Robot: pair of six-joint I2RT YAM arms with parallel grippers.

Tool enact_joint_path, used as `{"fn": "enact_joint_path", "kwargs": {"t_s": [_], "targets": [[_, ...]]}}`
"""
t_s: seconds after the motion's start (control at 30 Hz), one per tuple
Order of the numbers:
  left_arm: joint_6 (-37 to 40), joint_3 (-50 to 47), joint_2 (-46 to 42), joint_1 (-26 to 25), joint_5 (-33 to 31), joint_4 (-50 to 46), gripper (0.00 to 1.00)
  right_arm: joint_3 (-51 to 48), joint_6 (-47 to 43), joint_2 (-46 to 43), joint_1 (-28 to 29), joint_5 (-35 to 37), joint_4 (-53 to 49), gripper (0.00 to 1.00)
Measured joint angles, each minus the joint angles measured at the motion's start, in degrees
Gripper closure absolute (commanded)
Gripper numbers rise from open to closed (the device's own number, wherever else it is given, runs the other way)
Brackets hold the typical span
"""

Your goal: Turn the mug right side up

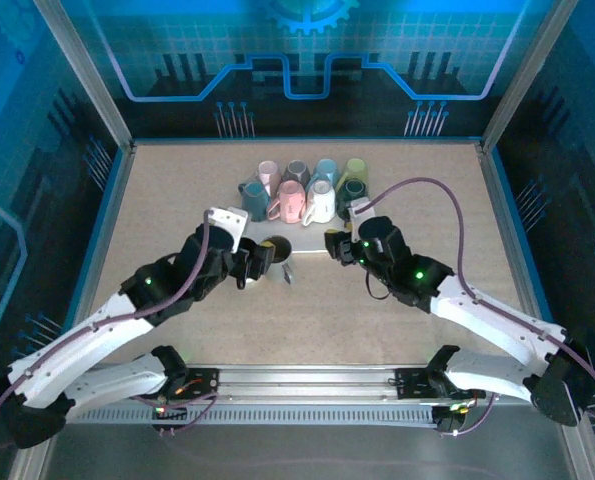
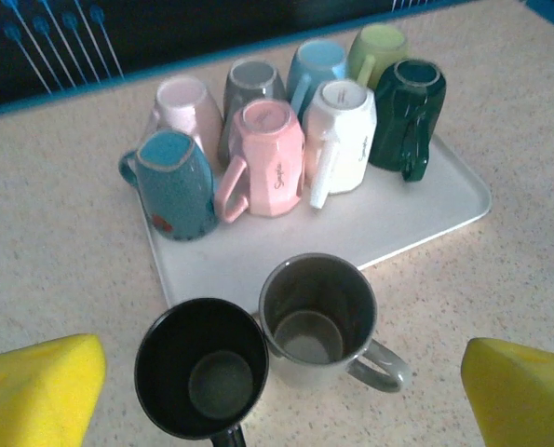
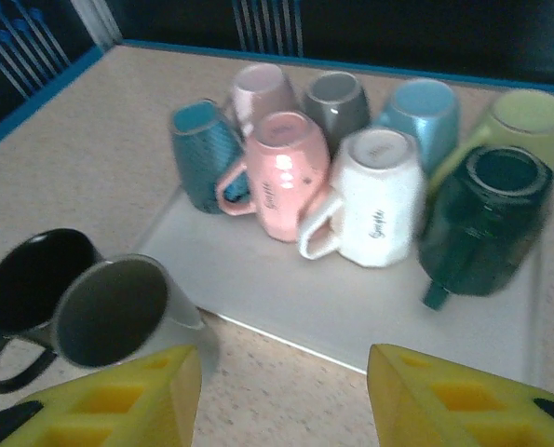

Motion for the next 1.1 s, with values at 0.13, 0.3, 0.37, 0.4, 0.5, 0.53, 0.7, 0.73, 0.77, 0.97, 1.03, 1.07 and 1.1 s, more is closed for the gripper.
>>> {"fn": "enact_joint_path", "kwargs": {"t_s": [0.13,0.3,0.37,0.4,0.5,0.53,0.7,0.73,0.77,0.97,1.03,1.07,1.1], "targets": [[-3.43,6.12,5.81,4.59,5.7,-2.16,0.01,1.42,1.51,-1.99,-4.72,-1.05,-6.51,0.49],[-6.34,14.64,14.58,8.41,8.87,-3.63,0.01,0.85,2.12,-5.6,-6.6,-2.1,-10.36,0.48],[-6.97,18.1,18.71,10.23,9.55,-3.63,0.01,0.15,2.36,-7.04,-7.45,-2.67,-11.17,0.48],[-7.48,19.56,20.57,10.95,9.7,-3.65,0.01,-0.17,2.51,-7.58,-7.98,-2.99,-11.43,0.48],[-8.85,24.52,26.88,13.18,9.9,-3.89,0.01,-1.18,2.82,-8.98,-9.7,-3.74,-11.65,0.48],[-9.46,26.25,28.87,13.97,10.38,-4.22,0.01,-1.46,3.17,-9.27,-10.36,-3.89,-11.65,0.48],[-11.98,32.81,35.12,16.65,11.02,-4.76,0.01,-3.5,6.01,-10.54,-14.36,-4.26,-11.21,0.47],[-12.35,34.23,36.09,17.11,11.02,-4.98,0.01,-4.15,6.47,-10.91,-14.88,-4.22,-11.17,0.47],[-12.55,35.43,36.85,17.42,11.02,-5.16,0.01,-4.61,6.82,-11.08,-15.13,-4.24,-11.19,0.47],[-14.12,39.19,41.48,21.03,11.04,-5.27,0.01,-5.18,7.06,-9.62,-15.67,-5.97,-10.67,0.47],[-14.99,39.74,43.39,22.18,11.04,-5.44,0.01,-5.18,7.04,-8.74,-15.67,-6.64,-10.43,0.47],[-15.34,40.17,44.63,22.69,11.23,-5.7,0.01,-5.18,7.04,-8.15,-15.67,-6.86,-10.34,0.47],[-15.41,40.57,45.62,22.99,11.47,-5.92,0.01,-5.18,7.02,-7.65,-15.67,-7.06,-10.34,0.47]]}}
